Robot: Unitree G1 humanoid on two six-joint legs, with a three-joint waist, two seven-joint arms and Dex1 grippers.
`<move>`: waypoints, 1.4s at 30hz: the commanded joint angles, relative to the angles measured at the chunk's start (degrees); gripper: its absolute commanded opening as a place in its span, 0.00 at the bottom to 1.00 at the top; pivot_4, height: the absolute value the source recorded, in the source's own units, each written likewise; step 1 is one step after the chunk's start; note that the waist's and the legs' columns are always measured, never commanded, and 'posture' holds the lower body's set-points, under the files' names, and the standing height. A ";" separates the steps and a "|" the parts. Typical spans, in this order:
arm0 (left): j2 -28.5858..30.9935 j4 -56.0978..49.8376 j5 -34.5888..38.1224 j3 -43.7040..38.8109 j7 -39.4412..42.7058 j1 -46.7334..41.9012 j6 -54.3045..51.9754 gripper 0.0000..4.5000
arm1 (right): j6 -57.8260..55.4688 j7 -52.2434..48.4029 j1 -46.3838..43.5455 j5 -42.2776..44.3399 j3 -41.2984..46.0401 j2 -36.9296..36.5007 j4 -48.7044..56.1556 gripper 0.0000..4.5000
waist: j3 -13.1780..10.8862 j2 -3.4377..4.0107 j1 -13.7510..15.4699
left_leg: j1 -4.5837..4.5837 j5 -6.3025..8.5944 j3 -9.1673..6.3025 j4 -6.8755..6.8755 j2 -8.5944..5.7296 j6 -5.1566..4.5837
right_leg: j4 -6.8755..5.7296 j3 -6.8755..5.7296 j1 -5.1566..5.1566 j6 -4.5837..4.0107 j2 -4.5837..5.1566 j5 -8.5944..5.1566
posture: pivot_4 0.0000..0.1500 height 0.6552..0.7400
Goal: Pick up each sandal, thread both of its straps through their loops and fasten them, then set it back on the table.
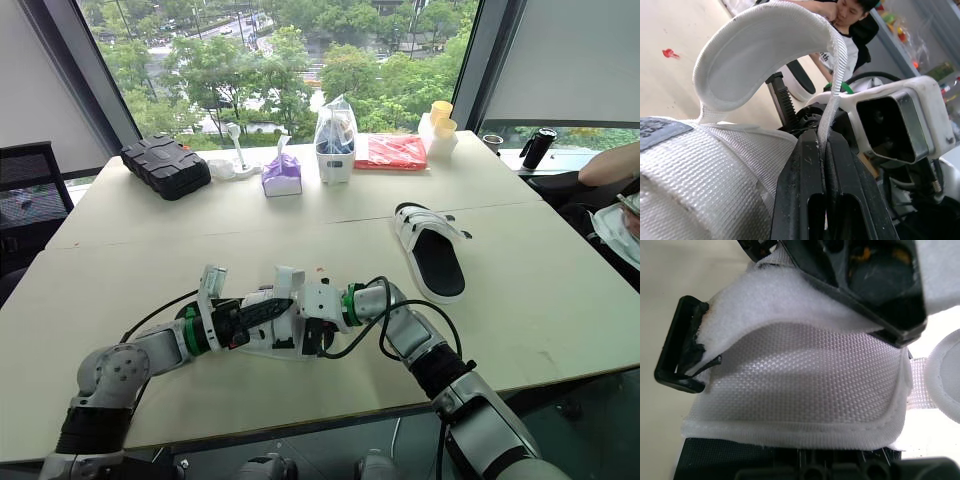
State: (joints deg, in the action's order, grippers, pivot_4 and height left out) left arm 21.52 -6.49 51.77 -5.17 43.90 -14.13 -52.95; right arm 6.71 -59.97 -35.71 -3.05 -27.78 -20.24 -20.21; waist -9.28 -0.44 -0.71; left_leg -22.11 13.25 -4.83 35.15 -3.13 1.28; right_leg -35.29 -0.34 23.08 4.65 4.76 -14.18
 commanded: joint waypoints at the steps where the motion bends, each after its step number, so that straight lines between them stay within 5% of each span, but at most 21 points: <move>1: 1.30 1.03 -3.74 2.66 3.45 1.28 3.35 0.02 | -2.82 -0.31 2.49 -4.62 -2.80 -1.21 -4.39 0.00 | 0.01 0.01 0.01 | 0.00 0.00 -0.01 0.00 0.00 0.00 | 0.00 0.00 0.00 0.00 0.00 0.00 | 1.00 1.00; 12: 3.02 0.24 -12.75 8.14 13.04 1.08 17.11 0.02 | -2.75 -0.43 2.23 -4.54 -2.71 -1.15 -4.75 0.00 | 0.03 0.00 0.02 | -0.01 0.01 0.00 -0.01 0.00 0.00 | 0.03 0.00 0.00 -0.01 0.04 0.00 | 1.00 1.00; 30: 6.98 13.05 -22.30 10.92 26.83 -7.63 29.82 0.02 | -2.76 -0.36 2.03 -4.54 -2.70 -1.04 -4.89 0.00 | 0.03 0.00 0.01 | -0.03 0.00 -0.01 -0.01 0.00 -0.02 | 0.03 -0.01 0.03 0.00 0.02 0.00 | 1.00 1.00; 42: 4.45 17.21 -25.19 11.93 29.23 -12.23 34.03 0.02 | -3.02 -0.35 2.30 -4.50 -2.60 -1.21 -4.44 0.00 | 0.03 0.00 0.06 | -0.03 -0.01 -0.01 0.00 0.00 -0.03 | 0.02 -0.01 0.02 0.02 0.02 0.00 | 1.00 1.00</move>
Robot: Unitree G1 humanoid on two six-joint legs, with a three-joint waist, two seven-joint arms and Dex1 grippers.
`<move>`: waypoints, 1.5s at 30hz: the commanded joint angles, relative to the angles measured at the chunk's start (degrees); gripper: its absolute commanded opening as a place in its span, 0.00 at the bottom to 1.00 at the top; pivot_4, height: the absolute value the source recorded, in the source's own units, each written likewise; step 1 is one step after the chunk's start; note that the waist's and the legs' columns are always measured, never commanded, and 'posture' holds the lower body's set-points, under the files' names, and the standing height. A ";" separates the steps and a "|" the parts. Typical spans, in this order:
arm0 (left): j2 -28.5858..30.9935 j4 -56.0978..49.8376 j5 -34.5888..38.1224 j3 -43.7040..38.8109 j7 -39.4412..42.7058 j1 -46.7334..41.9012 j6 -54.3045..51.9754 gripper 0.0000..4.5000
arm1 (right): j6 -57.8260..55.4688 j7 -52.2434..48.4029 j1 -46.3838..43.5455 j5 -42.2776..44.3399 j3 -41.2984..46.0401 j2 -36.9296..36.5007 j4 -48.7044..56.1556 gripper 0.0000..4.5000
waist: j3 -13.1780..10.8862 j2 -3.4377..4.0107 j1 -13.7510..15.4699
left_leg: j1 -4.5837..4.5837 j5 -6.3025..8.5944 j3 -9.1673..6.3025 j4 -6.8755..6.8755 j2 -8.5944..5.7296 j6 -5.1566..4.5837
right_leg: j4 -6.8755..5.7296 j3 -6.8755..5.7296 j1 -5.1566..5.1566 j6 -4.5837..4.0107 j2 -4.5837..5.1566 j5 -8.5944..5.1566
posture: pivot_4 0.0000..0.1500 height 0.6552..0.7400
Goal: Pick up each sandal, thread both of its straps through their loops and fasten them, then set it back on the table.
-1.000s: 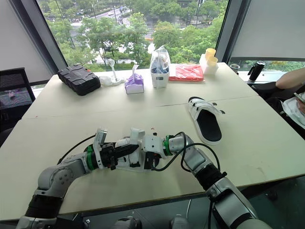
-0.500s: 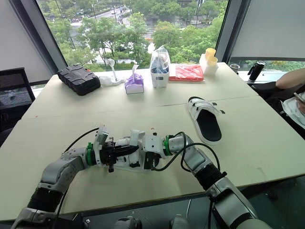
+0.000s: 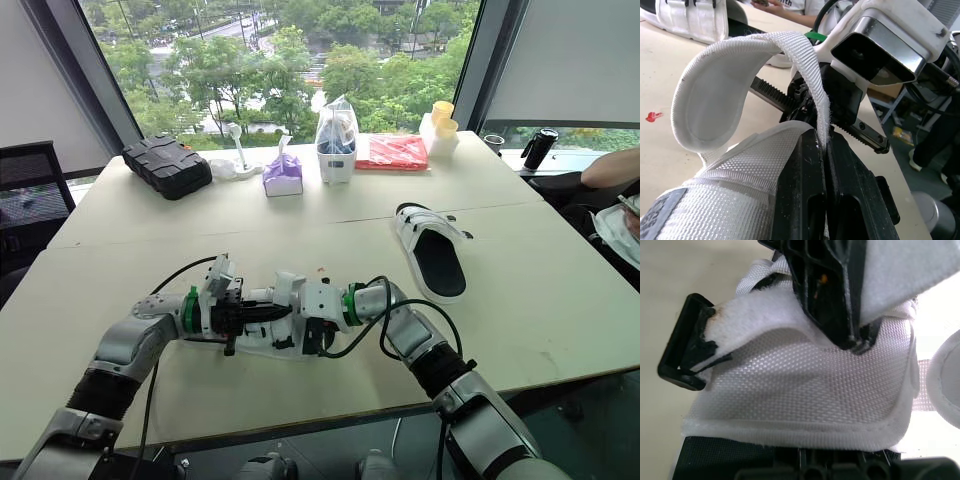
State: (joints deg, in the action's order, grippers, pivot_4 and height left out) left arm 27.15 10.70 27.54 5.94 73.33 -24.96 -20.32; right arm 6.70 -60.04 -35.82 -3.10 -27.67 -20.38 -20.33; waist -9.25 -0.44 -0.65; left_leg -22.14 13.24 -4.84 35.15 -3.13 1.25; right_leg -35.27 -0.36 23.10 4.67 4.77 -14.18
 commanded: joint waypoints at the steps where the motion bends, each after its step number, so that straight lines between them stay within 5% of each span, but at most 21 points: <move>1: -1.73 -0.14 -1.03 0.89 -0.40 -1.60 1.45 0.02 | -3.04 -0.29 2.41 -4.43 -2.69 -1.07 -4.32 0.00 | 0.00 0.00 0.02 | 0.00 0.00 0.00 0.00 0.00 0.00 | 0.00 0.00 0.00 0.00 0.00 0.00 | 1.00 1.00; 14: -0.65 -10.03 0.50 2.63 2.94 1.96 -3.88 0.02 | -3.06 -0.41 2.45 -4.55 -2.77 -1.01 -4.14 0.00 | 0.00 -0.01 -0.02 | 0.00 0.00 0.00 0.00 0.00 0.00 | 0.00 0.00 -0.01 0.01 -0.01 0.00 | 1.00 1.00; 30: 1.37 -6.36 -8.13 5.86 5.89 7.05 14.40 0.02 | -2.91 -0.19 2.56 -4.64 -2.98 -0.83 -4.21 0.00 | 0.04 0.05 -0.03 | 0.00 0.01 0.01 -0.04 0.00 0.00 | 0.02 0.01 0.01 -0.01 0.04 -0.01 | 1.00 1.00; 41: 7.10 -11.33 -6.78 6.87 6.85 11.30 7.41 0.02 | -2.95 -0.11 2.52 -4.54 -3.04 -0.77 -4.35 0.00 | 0.10 0.15 -0.16 | 0.00 0.01 0.02 -0.08 0.00 -0.02 | 0.03 0.01 0.03 0.01 0.03 -0.02 | 1.00 1.00; 45: 9.33 -13.11 -5.27 5.98 6.67 13.54 5.08 0.31 | -2.85 -0.06 2.41 -4.50 -3.09 -0.72 -4.51 0.00 | 0.10 0.16 -0.35 | 0.01 0.01 0.01 -0.10 0.02 -0.02 | 0.02 0.02 0.04 0.01 0.03 -0.04 | 1.00 1.00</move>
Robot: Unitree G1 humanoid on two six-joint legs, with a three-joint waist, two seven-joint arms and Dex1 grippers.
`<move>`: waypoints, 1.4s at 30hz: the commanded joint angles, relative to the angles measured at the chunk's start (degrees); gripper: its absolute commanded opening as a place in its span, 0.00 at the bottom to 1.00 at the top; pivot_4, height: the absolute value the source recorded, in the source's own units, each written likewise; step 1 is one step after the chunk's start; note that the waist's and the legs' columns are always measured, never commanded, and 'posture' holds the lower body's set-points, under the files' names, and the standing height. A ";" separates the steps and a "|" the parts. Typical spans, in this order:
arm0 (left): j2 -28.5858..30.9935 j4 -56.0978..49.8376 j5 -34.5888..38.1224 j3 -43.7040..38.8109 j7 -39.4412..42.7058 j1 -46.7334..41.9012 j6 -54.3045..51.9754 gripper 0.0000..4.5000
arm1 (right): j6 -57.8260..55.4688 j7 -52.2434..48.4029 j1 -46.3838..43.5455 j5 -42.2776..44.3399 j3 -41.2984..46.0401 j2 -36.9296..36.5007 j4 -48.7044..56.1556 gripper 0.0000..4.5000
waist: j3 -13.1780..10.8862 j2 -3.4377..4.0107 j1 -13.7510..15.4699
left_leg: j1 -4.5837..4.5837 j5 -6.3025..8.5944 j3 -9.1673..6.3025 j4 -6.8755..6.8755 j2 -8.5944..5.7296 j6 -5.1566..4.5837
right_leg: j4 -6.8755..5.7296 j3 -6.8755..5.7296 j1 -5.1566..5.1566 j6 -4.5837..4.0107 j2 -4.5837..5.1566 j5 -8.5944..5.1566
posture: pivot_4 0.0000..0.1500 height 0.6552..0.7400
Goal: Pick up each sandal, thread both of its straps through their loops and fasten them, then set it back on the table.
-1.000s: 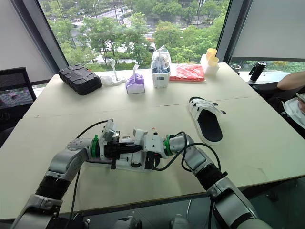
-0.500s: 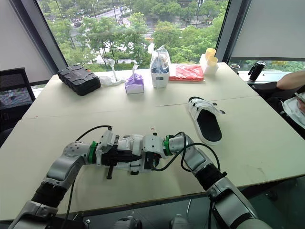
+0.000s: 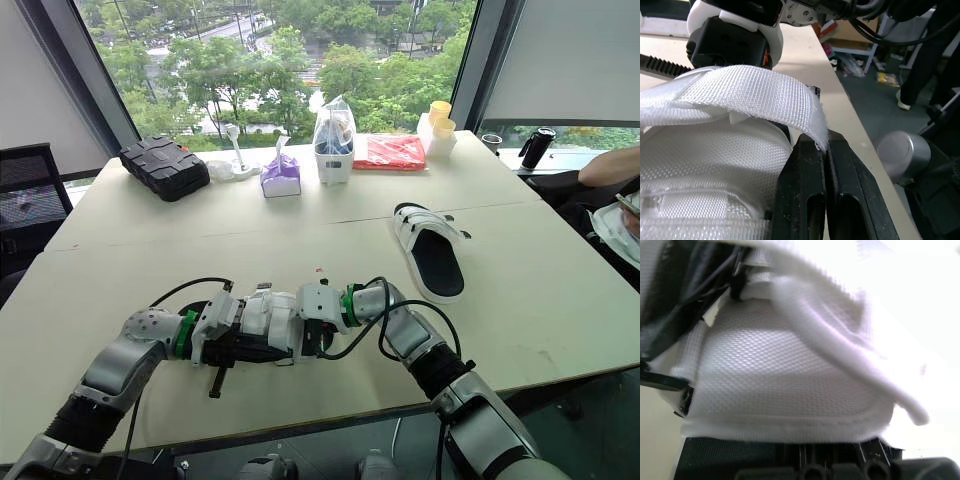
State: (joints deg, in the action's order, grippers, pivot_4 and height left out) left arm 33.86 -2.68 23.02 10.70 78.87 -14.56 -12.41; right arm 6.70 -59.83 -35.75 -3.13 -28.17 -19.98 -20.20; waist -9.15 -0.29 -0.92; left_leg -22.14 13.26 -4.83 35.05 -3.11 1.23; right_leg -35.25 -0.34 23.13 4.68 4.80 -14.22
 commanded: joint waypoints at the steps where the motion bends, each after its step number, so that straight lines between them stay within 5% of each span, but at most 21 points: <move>1: 3.06 -0.10 -0.15 0.79 1.06 3.71 -3.11 0.42 | -2.88 -0.27 2.33 -4.44 -2.58 -1.09 -4.63 0.00 | 0.01 0.01 -0.08 | 0.00 0.00 0.00 -0.02 0.00 0.00 | 0.00 0.00 0.01 0.00 0.00 0.00 | 1.00 1.00; 6: 4.56 -1.55 2.17 -1.80 0.52 7.06 -1.92 0.96 | -2.82 -0.24 2.31 -4.46 -2.62 -1.04 -4.77 0.00 | 0.05 0.08 -0.02 | 0.00 0.00 0.00 -0.04 0.03 0.00 | 0.00 0.00 0.04 -0.02 0.00 -0.01 | 1.00 1.00; 7: 4.86 -1.54 2.25 -2.19 0.63 7.86 -1.09 0.98 | -2.82 -0.22 2.33 -4.47 -2.63 -1.03 -4.76 0.00 | 0.05 0.08 -0.03 | 0.01 0.00 0.00 -0.04 0.03 0.00 | 0.00 0.01 0.04 -0.02 0.00 -0.01 | 1.00 1.00; 19: 5.18 0.72 1.22 -3.41 0.85 14.71 5.28 0.98 | -2.83 -0.33 2.50 -4.55 -2.51 -1.23 -4.63 0.00 | 0.11 0.20 0.07 | -0.11 0.02 0.01 -0.04 0.04 0.02 | 0.02 0.02 0.22 0.09 0.10 -0.10 | 1.00 1.00; 42: -1.66 -3.86 0.23 -3.05 -5.82 12.29 11.37 0.98 | -2.89 -0.63 2.49 -4.71 -2.46 -1.70 -4.11 0.00 | 0.11 0.20 0.19 | -0.17 0.02 0.03 -0.02 0.03 0.03 | 0.02 0.00 0.21 -0.02 0.12 -0.03 | 1.00 1.00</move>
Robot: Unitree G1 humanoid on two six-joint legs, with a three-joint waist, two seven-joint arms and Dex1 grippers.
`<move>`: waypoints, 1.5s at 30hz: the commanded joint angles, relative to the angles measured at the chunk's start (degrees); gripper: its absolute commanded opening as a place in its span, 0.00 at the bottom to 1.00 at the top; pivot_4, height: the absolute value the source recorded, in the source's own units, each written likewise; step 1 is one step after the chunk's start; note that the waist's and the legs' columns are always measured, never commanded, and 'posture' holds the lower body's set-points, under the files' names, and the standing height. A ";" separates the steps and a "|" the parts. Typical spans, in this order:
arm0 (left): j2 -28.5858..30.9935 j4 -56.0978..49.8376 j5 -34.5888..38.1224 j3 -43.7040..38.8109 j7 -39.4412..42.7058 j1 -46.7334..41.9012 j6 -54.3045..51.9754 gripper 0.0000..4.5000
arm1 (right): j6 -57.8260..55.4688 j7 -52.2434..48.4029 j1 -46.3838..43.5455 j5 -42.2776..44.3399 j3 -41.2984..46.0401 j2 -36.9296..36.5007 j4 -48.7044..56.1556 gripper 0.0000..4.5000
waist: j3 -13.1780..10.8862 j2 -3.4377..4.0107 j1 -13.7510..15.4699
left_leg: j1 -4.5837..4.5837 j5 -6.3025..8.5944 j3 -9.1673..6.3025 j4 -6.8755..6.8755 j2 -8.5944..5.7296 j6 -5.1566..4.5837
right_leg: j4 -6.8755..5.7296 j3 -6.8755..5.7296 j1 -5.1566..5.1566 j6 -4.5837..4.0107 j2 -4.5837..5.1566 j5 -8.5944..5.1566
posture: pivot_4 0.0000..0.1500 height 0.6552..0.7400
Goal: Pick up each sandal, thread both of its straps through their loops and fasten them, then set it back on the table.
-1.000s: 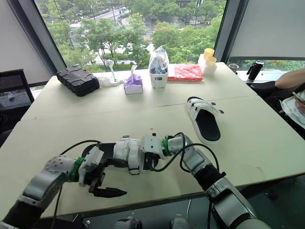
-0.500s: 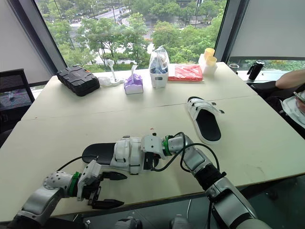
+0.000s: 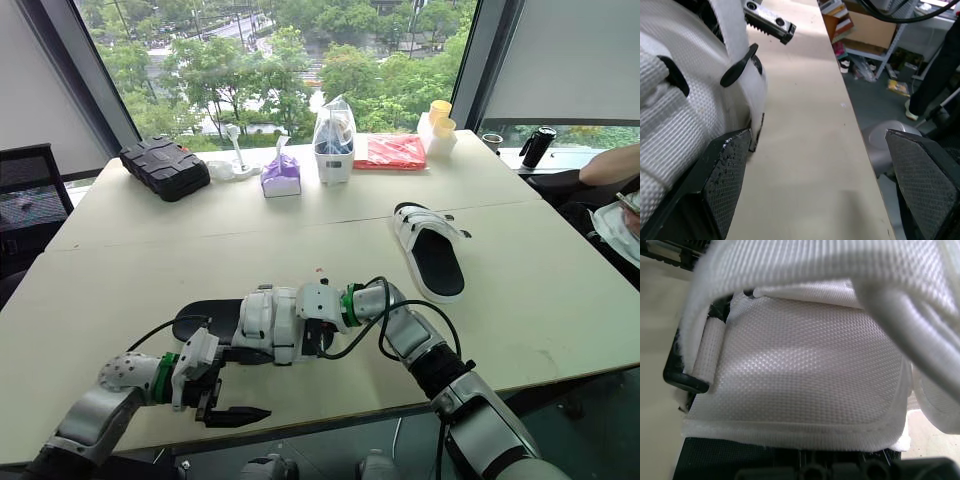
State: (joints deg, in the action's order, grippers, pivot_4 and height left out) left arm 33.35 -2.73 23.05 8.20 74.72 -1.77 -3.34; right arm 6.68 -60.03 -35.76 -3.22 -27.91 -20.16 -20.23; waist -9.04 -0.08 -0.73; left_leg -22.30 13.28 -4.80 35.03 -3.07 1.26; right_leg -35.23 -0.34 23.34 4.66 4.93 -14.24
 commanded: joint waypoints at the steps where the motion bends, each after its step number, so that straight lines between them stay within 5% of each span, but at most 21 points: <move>1: -1.49 -4.34 0.02 -0.43 -2.11 -0.46 2.59 0.98 | -2.88 -0.45 2.48 -4.61 -2.72 -1.52 -4.07 0.00 | 0.00 0.00 0.01 | 0.00 0.00 0.00 0.00 0.00 0.00 | 0.00 0.00 0.00 0.01 0.00 -0.01 | 1.00 1.00; 15: -2.35 -8.14 0.95 1.35 -6.54 -2.31 -6.81 0.98 | -2.74 -0.44 2.18 -4.65 -2.73 -1.37 -4.50 0.00 | -0.01 0.00 0.04 | 0.00 -0.01 0.00 0.04 0.00 -0.01 | 0.00 -0.01 -0.02 0.18 -0.02 -0.10 | 1.00 1.00; 18: -1.87 -6.70 0.07 1.80 -7.17 -2.82 -9.41 0.82 | -2.84 -0.36 2.25 -4.66 -2.70 -1.39 -4.44 0.00 | -0.01 0.00 0.05 | 0.01 -0.01 0.00 0.05 0.00 -0.01 | -0.01 -0.02 -0.04 0.18 -0.03 -0.10 | 1.00 1.00; 24: -2.26 -3.37 0.74 2.41 -7.48 -3.32 -13.17 0.12 | -2.89 -0.20 2.46 -4.67 -2.66 -1.51 -4.35 0.00 | -0.01 0.00 0.04 | 0.01 -0.01 0.00 0.04 -0.01 -0.02 | -0.01 -0.03 -0.03 0.17 -0.06 -0.08 | 1.00 1.00; 26: -2.38 -2.46 0.61 2.71 -7.14 -2.61 -13.45 0.01 | -2.89 -0.14 2.45 -4.66 -2.66 -1.48 -4.36 0.00 | -0.01 0.00 0.04 | 0.01 -0.01 0.00 0.04 -0.01 -0.02 | -0.01 -0.03 -0.04 0.16 -0.06 -0.07 | 1.00 1.00; 32: -0.56 -0.62 1.61 3.44 -2.34 0.17 -13.68 0.01 | -2.86 -0.23 2.36 -4.55 -2.62 -1.54 -4.40 0.00 | 0.01 0.00 -0.02 | 0.02 -0.01 0.00 0.03 -0.01 -0.02 | -0.01 -0.03 -0.04 0.16 -0.05 -0.08 | 1.00 1.00; 40: 8.90 -1.93 6.09 5.88 12.15 4.20 -18.54 0.01 | -2.80 -0.32 2.36 -4.45 -2.79 -1.57 -4.45 0.00 | 0.03 0.04 -0.31 | 0.02 0.01 -0.01 -0.04 0.00 -0.01 | 0.02 -0.01 0.02 0.17 -0.01 -0.12 | 1.00 1.00; 45: 8.57 -0.28 6.25 5.15 13.61 4.78 -14.91 0.01 | -2.89 -0.24 2.41 -4.30 -2.85 -1.57 -4.37 0.00 | 0.07 0.04 -0.76 | 0.03 0.01 0.02 -0.37 0.00 -0.02 | 0.02 0.00 0.14 -0.11 0.01 -0.12 | 1.00 1.00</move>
State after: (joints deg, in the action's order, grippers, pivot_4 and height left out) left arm 40.94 -3.77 30.18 11.14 84.17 0.06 -19.00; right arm 6.80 -60.16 -35.84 -3.11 -28.99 -19.54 -19.64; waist -8.97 -0.04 -1.49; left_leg -22.27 13.29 -4.78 34.58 -3.07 1.24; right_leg -35.21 -0.34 23.52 4.54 4.93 -14.38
